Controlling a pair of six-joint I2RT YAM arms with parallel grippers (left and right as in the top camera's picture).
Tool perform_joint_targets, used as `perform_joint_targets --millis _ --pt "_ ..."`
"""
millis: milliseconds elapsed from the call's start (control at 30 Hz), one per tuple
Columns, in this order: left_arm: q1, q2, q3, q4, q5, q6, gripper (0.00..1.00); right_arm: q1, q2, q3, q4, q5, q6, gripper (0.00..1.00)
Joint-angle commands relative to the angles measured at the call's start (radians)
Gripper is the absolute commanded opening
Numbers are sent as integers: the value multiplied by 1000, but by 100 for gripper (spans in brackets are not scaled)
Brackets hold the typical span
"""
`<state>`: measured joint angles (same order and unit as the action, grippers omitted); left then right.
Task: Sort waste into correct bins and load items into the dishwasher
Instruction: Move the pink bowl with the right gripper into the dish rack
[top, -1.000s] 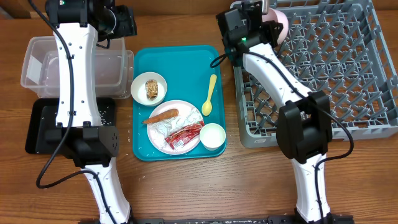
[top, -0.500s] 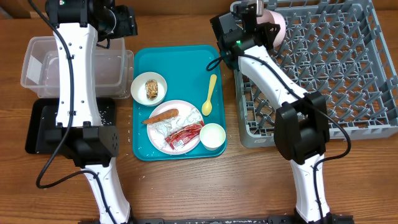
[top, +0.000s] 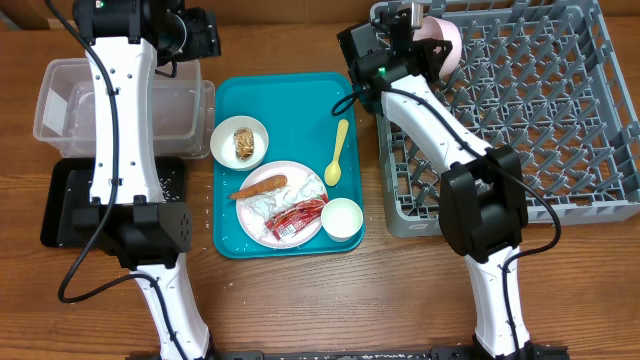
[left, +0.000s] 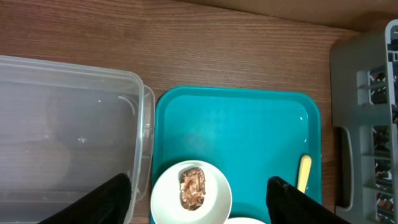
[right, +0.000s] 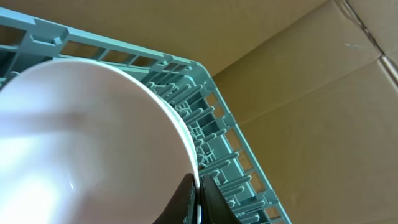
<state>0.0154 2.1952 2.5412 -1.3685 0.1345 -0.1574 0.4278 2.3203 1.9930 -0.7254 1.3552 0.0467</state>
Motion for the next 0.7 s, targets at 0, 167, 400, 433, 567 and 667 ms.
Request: perform_joint_targets --millis 0,167,400,433,567,667 --pt "4 -7 13 2 -11 8 72 4 15 -10 12 17 -22 4" --pt "4 -8 13 4 -11 8 72 5 17 -10 11 16 -30 4" --pt "4 -8 13 4 -11 8 73 44 36 -11 -13 13 -51 4" --pt "4 -8 13 4 -11 8 73 53 38 -11 -13 13 -51 4" --pt "5 -7 13 6 -12 8 73 75 40 -11 -17 13 -50 4" --pt "5 -7 13 8 -15 8 73 86 40 -11 -21 13 -50 9"
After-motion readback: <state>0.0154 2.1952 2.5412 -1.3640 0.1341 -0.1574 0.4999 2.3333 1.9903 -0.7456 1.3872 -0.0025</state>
